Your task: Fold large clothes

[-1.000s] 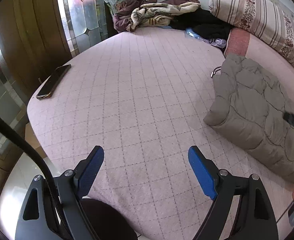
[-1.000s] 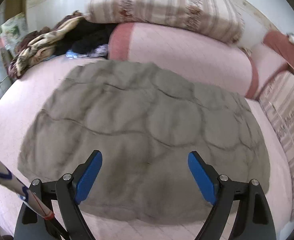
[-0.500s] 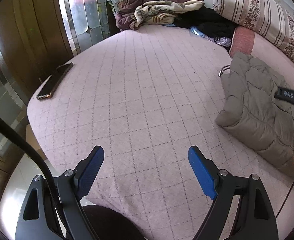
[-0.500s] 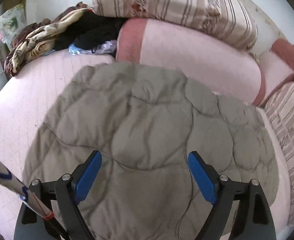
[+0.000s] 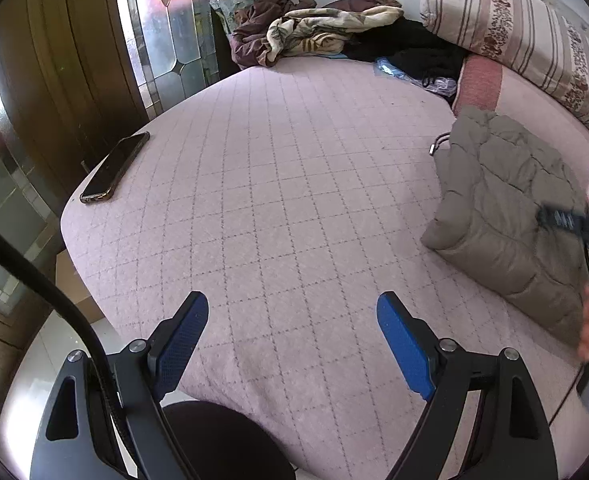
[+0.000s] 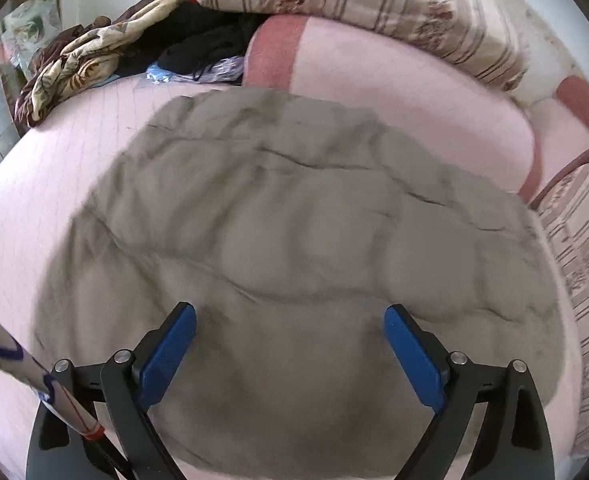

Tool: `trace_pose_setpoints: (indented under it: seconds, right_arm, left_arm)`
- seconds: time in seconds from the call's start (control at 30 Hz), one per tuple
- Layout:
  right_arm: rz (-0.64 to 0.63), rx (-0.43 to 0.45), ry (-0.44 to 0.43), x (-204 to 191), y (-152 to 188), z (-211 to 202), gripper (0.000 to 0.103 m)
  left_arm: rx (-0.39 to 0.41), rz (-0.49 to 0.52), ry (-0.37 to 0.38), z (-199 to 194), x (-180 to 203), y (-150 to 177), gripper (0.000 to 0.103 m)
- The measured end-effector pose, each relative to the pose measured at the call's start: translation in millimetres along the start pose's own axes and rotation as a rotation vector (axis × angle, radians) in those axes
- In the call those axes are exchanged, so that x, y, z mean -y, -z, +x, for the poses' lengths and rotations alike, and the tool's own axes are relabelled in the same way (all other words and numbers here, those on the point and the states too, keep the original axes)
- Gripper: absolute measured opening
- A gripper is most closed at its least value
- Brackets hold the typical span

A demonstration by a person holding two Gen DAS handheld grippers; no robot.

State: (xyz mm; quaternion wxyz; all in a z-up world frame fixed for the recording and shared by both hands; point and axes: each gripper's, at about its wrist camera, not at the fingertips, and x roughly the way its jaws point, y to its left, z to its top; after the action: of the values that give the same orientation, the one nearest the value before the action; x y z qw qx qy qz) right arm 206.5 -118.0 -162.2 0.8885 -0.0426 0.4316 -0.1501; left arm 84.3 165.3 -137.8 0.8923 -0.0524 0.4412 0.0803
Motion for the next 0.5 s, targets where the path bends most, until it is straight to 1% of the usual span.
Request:
trace_pose_setpoints:
  seconds: [0.1, 0.2, 0.27, 0.37, 0.4, 0.43, 0.47, 0.5]
  right_arm:
    - [0.040, -0.003, -0.001, 48, 26, -5, 0.097]
    - [0.138, -0.025, 0.056, 109, 48, -12, 0.097]
    - [0.213, -0.056, 0.112, 155, 66, -11, 0.097]
    - [0.339, -0.103, 0.154, 221, 96, -8, 0.097]
    - [0.372, -0.115, 0.172, 237, 103, -7, 0.097]
    - [0.409, -0.125, 0.178, 255, 112, -8, 0.098]
    - [0.463, -0.131, 0.155, 275, 123, -10, 0.098]
    - [0.494, -0.131, 0.145, 287, 131, -15, 0.098]
  left_arm:
    - [0.006, 0.016, 0.022, -11, 6, 3, 0.086]
    - [0.017, 0.033, 0.036, -23, 14, 6, 0.086]
    - [0.026, 0.047, 0.038, -30, 20, 9, 0.086]
    - [0.026, 0.067, 0.047, -37, 29, 13, 0.086]
    - [0.026, 0.076, 0.050, -40, 33, 15, 0.086]
    - [0.027, 0.085, 0.050, -43, 37, 18, 0.086]
    - [0.028, 0.092, 0.049, -45, 40, 20, 0.086]
    - [0.030, 0.102, 0.047, -47, 44, 22, 0.086]
